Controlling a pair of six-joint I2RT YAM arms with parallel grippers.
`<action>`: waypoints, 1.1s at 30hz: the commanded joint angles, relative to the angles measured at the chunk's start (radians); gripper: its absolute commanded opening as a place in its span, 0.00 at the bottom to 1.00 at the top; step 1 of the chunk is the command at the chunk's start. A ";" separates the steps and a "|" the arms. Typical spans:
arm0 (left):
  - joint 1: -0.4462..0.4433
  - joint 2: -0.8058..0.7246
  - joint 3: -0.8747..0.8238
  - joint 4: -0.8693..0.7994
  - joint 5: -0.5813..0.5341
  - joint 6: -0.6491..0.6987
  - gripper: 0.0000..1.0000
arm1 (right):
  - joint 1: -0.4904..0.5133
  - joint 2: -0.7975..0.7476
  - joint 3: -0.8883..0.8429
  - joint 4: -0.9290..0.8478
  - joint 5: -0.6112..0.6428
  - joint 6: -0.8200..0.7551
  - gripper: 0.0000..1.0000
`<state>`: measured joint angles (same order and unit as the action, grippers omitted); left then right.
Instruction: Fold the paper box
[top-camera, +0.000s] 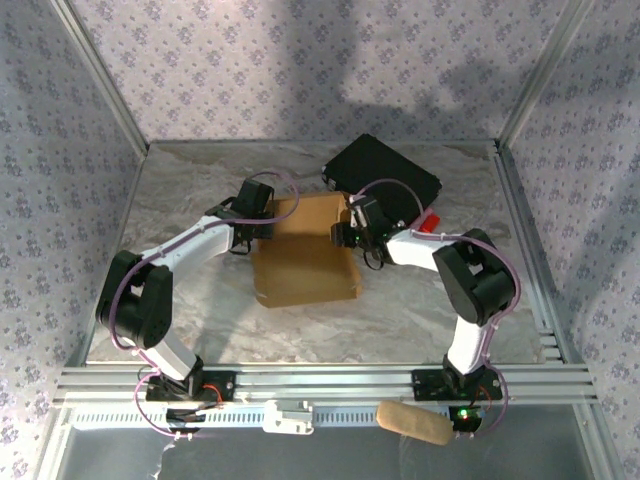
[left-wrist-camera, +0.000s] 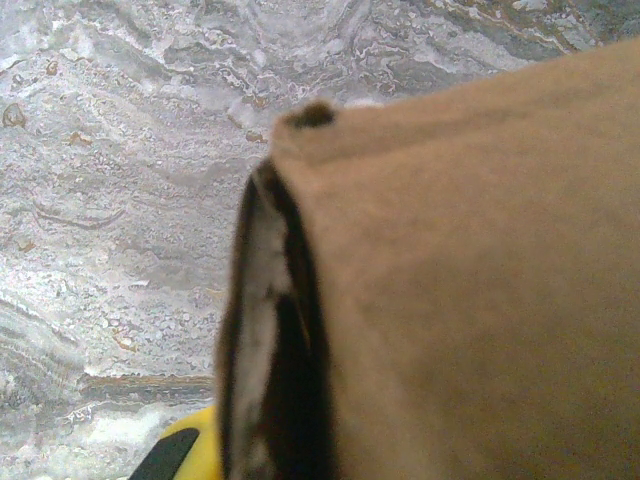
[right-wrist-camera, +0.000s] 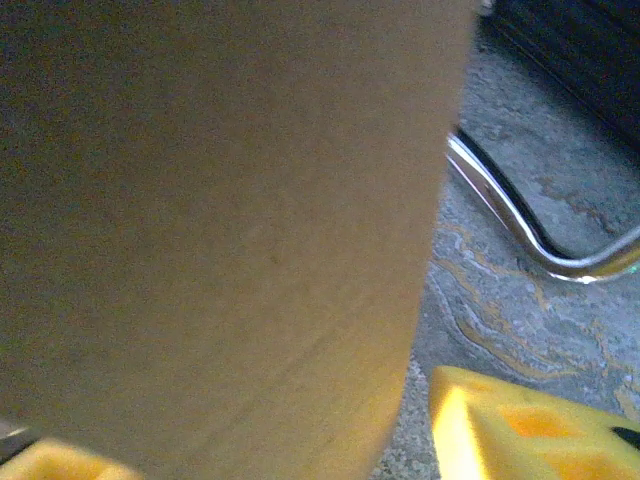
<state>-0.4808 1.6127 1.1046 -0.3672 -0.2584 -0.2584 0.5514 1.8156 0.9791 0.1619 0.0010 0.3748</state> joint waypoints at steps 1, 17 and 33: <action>-0.009 0.008 0.036 -0.018 0.002 0.012 0.00 | 0.004 0.025 0.025 -0.059 0.051 -0.029 0.47; -0.014 0.014 0.048 -0.024 -0.002 0.013 0.00 | 0.040 0.030 0.023 -0.100 0.142 -0.060 0.03; -0.019 -0.017 -0.026 0.043 -0.026 0.051 0.00 | -0.196 -0.278 -0.222 0.106 -0.388 0.055 0.59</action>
<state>-0.4889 1.6207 1.1091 -0.3576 -0.2710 -0.2417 0.4156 1.5745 0.7933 0.1951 -0.2390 0.3744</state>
